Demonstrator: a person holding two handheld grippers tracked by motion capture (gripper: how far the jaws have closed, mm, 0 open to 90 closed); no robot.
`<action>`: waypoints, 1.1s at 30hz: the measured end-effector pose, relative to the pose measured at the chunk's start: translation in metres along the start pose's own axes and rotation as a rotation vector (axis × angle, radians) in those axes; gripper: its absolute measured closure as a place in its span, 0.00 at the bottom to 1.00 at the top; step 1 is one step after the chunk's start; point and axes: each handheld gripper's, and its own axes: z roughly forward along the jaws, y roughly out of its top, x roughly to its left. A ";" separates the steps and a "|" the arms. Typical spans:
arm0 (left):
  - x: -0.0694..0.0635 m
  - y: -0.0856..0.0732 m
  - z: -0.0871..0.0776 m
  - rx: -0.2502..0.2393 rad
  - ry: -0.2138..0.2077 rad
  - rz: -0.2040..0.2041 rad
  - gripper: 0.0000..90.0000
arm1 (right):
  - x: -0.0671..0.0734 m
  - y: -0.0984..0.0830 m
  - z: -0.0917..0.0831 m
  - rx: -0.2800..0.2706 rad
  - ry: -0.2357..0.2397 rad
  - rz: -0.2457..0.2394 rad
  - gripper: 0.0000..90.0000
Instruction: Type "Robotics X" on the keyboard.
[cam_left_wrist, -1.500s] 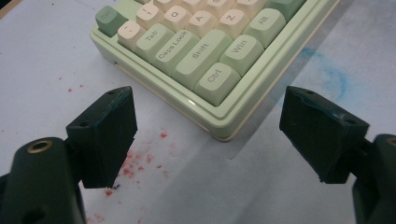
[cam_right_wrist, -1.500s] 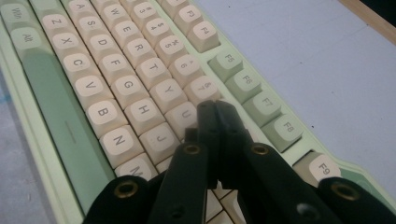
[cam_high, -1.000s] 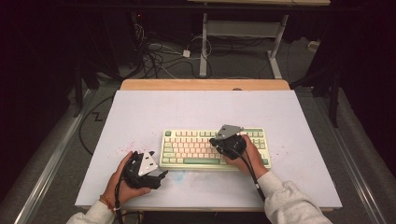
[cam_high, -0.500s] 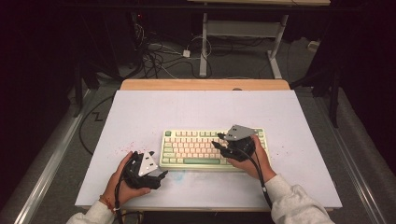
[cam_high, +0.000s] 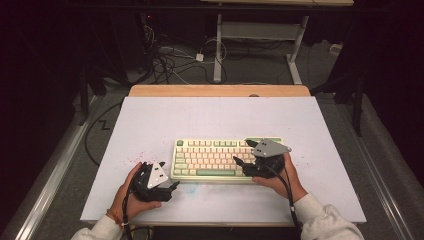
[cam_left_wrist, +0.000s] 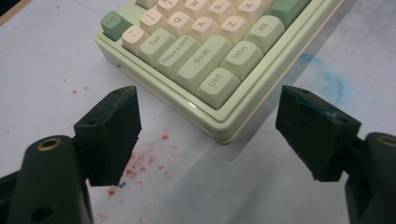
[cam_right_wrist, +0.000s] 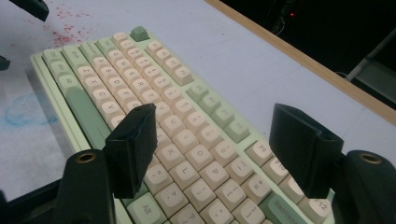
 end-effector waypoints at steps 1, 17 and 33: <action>0.000 0.000 0.000 -0.001 0.001 0.000 0.24 | 0.000 -0.001 -0.002 -0.006 -0.004 0.000 0.35; 0.002 0.002 -0.002 -0.006 -0.006 -0.028 0.41 | 0.002 -0.024 -0.036 -0.019 -0.038 0.000 0.34; 0.008 0.008 -0.006 0.001 -0.103 -0.047 0.97 | -0.013 -0.053 -0.068 -0.004 -0.113 0.026 0.34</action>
